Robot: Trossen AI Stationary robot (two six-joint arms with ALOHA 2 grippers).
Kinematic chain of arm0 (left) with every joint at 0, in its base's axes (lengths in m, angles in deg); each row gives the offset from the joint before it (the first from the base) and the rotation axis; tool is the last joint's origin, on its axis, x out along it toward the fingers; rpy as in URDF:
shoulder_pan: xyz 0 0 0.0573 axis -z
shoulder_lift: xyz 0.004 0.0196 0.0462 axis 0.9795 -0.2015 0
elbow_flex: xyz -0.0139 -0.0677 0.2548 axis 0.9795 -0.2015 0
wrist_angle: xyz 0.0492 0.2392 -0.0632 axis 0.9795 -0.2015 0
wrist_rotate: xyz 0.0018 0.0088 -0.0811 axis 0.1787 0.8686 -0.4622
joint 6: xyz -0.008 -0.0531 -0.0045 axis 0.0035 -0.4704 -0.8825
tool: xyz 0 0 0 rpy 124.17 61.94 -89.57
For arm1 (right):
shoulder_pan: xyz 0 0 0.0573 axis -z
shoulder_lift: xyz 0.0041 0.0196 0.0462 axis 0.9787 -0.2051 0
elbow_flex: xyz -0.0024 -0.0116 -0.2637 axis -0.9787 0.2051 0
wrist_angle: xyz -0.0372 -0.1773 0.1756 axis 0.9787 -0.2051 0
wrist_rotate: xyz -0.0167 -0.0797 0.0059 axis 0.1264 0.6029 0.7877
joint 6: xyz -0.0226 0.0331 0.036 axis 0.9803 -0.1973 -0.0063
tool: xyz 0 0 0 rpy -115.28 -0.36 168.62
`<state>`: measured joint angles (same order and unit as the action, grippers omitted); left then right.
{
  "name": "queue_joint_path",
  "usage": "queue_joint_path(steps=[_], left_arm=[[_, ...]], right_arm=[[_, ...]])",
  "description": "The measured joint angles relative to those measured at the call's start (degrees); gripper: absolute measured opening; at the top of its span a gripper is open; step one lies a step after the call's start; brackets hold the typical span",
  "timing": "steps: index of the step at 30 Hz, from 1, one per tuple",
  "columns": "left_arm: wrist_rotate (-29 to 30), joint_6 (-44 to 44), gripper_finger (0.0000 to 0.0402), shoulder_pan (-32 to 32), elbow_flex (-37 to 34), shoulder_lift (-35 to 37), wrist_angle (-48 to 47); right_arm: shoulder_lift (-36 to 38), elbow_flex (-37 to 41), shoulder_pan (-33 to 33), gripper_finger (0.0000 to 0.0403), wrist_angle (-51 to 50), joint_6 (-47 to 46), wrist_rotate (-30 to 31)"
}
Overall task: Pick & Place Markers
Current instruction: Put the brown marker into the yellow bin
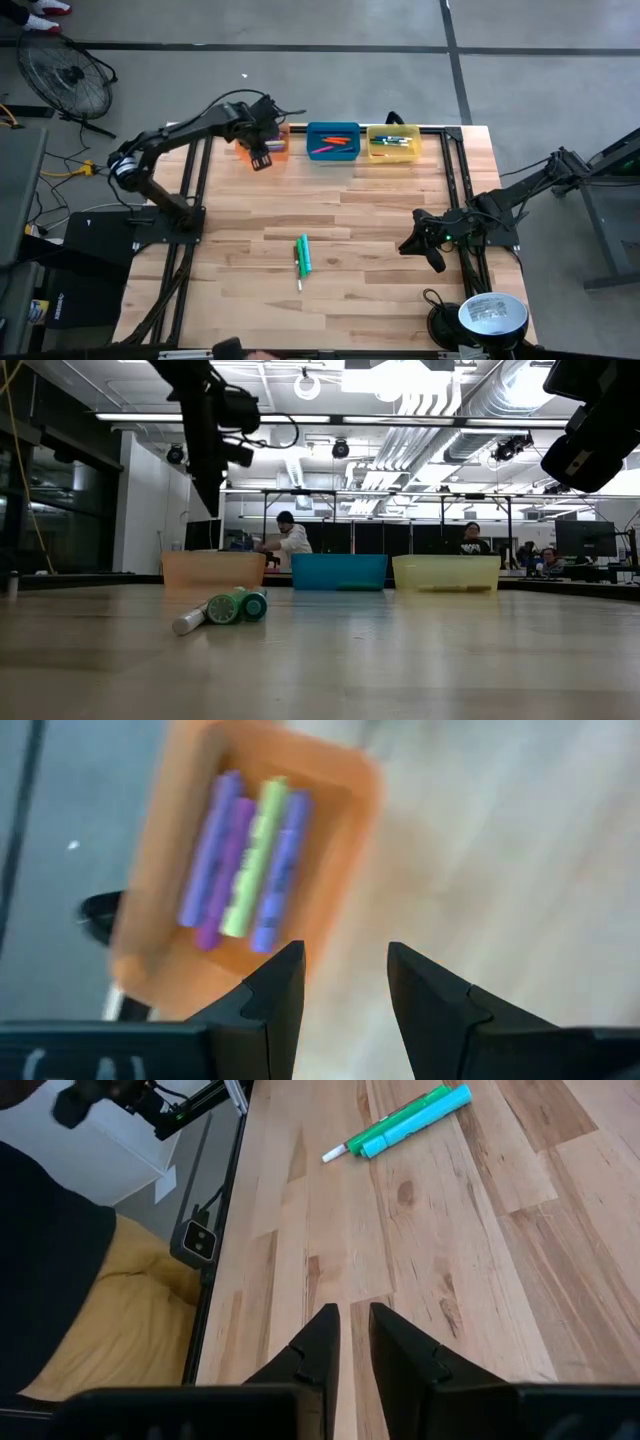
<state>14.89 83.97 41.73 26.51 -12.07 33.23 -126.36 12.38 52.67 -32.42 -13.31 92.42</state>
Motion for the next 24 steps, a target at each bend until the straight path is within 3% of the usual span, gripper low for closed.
queue_joint_path(steps=[13,24], left_arm=[[-12.49,-4.15,0.014,16.42,-0.02,4.36,-6.02],[-14.42,-9.21,0.014,32.25,-0.02,4.36,-1.92]], right_arm=[[0.01,0.0,0.01,0.0048,0.0,0.0,0.0],[0.01,0.0,0.01,0.0051,0.0,0.0,0.0]])
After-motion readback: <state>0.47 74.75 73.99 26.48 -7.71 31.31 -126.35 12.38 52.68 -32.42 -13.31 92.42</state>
